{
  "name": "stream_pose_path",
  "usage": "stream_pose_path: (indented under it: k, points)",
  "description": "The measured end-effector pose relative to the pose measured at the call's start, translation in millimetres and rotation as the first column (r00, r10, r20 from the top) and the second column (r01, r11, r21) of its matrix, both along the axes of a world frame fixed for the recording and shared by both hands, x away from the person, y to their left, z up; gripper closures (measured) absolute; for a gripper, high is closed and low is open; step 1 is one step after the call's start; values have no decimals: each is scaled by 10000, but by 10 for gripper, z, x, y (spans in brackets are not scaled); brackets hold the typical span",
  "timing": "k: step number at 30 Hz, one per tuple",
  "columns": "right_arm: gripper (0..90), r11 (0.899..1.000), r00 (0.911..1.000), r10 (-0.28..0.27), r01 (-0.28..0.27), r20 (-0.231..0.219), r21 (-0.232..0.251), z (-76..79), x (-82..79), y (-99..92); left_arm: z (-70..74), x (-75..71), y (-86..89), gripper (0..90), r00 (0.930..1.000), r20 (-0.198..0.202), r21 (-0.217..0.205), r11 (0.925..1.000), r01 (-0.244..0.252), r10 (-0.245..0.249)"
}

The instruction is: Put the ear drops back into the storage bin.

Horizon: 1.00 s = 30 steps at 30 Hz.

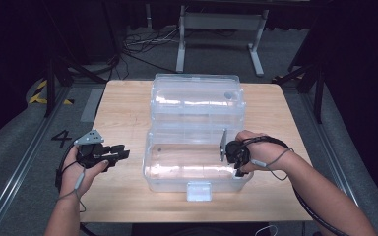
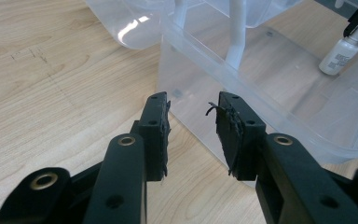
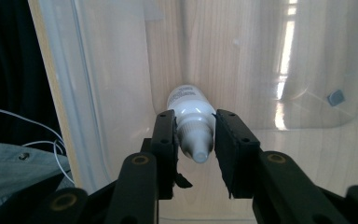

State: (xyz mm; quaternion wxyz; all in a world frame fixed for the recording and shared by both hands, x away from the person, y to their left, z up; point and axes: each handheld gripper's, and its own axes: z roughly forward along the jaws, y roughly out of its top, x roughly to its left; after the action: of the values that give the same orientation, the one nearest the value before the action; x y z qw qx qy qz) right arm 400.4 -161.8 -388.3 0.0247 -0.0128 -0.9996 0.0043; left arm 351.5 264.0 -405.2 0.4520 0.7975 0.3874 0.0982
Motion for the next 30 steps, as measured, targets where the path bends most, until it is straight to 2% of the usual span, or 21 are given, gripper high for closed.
stream_pose_path:
  k: [14,16,18,19,22,27,30]
  points:
    - [639,9946,9980,-321,265,550,999,418,-136,-46,24,47,-47,635,9999,38,-51,9999,142,-141]
    - [633,9929,9980,-322,258,538,1164,442,-151,-46,26,56,-56,635,9998,45,-46,9998,196,-195]
    - [628,9884,9975,-547,478,440,1443,502,-207,-35,27,69,-73,634,9997,26,-47,9997,226,-226]
    - [621,9882,9980,-421,347,468,1495,517,-231,-23,24,76,-82,633,9997,6,-75,9997,226,-226]
    - [614,9844,9991,-309,252,301,1741,524,-297,24,17,96,-107,633,9997,-67,-120,9997,231,-232]
    - [615,9875,9997,-1,-40,259,1577,435,-366,129,37,104,-129,629,9996,-4,-288,9992,277,-277]
    - [624,9879,9998,-44,12,202,1548,386,-385,156,47,108,-127,627,9996,47,-332,9990,294,-292]
